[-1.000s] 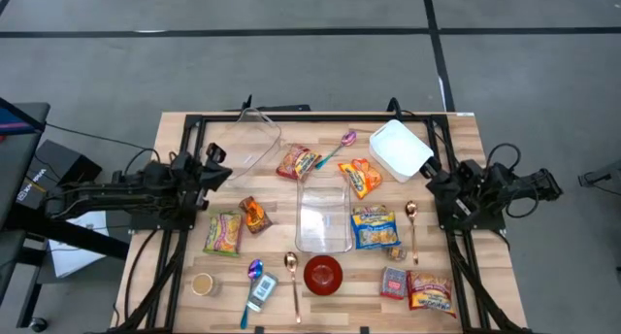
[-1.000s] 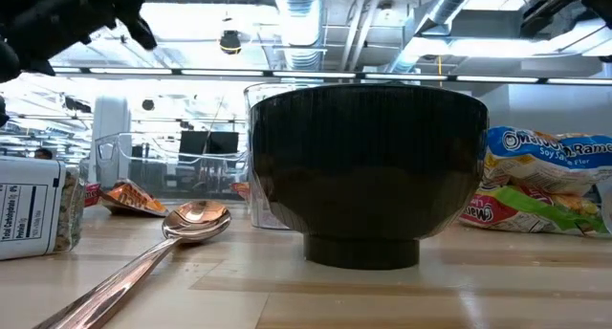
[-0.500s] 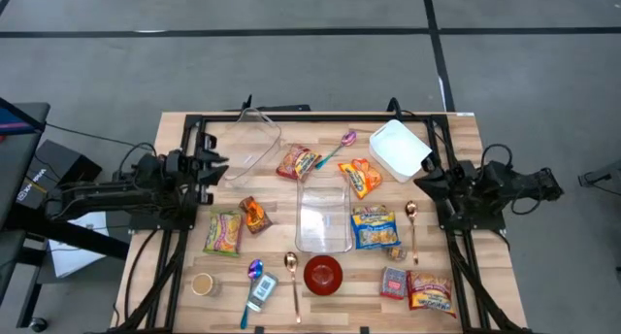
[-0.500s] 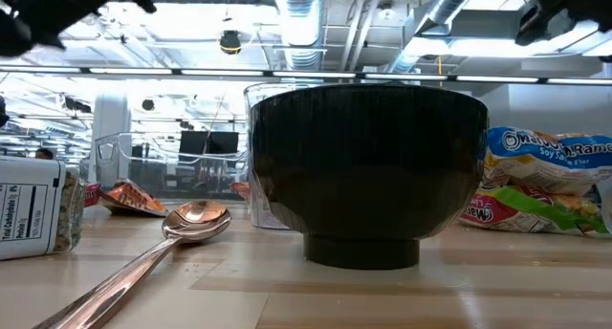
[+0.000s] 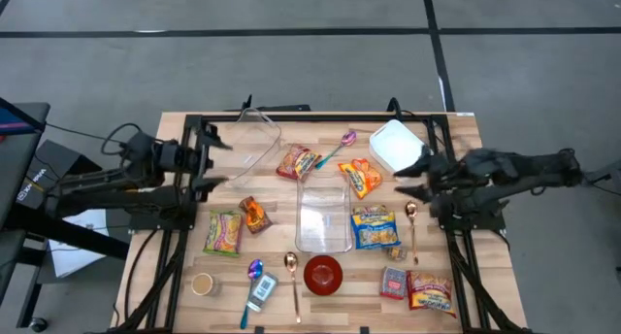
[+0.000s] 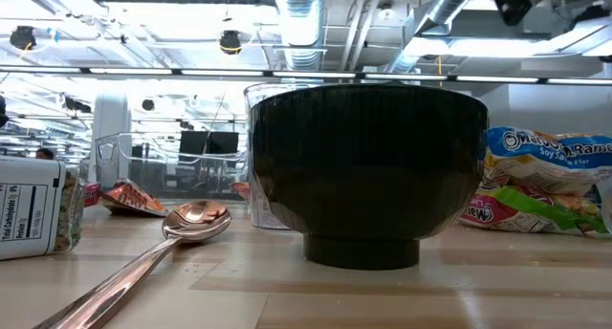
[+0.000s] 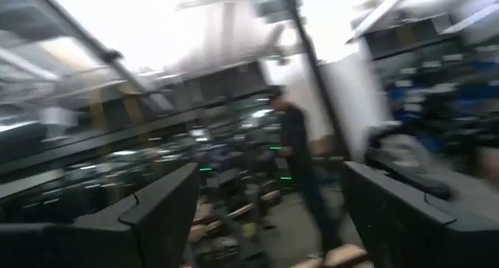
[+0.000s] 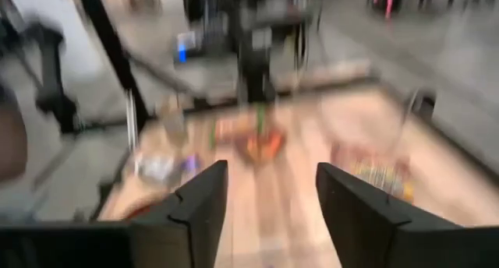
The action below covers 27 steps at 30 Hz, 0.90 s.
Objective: Pick & Place Food Item
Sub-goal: Put the blue noodle pack into the top transparent bin
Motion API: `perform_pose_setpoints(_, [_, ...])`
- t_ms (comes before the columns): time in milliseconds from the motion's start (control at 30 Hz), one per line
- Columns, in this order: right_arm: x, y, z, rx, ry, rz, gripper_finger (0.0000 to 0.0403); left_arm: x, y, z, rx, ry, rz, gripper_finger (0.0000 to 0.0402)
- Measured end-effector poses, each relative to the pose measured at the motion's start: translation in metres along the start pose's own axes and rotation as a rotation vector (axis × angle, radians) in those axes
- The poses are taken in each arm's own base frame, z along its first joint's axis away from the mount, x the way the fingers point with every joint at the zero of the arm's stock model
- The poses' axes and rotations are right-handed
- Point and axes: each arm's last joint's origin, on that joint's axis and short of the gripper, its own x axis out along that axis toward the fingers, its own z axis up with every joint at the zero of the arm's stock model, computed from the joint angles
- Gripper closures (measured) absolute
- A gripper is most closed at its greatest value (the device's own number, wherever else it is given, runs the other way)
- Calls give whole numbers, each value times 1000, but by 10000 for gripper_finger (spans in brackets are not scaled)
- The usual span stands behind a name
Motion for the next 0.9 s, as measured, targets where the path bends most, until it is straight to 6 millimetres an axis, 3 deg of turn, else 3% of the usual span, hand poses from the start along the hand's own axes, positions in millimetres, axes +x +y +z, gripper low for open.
perform_pose_setpoints(167, [33,16,-9,20,216,5,204,4,-13,-5,-1,33,-113,114])
perform_pose_setpoints(367, [66,36,-37,26,435,-4,222,15,-34,-20,121,92,-259,123])
perform_pose_setpoints(667, [83,69,-71,87,603,-52,253,30,-57,-32,299,108,-310,122])
perform_pose_setpoints(900, [84,92,-78,-35,628,-140,260,35,-61,-34,311,106,-291,112])
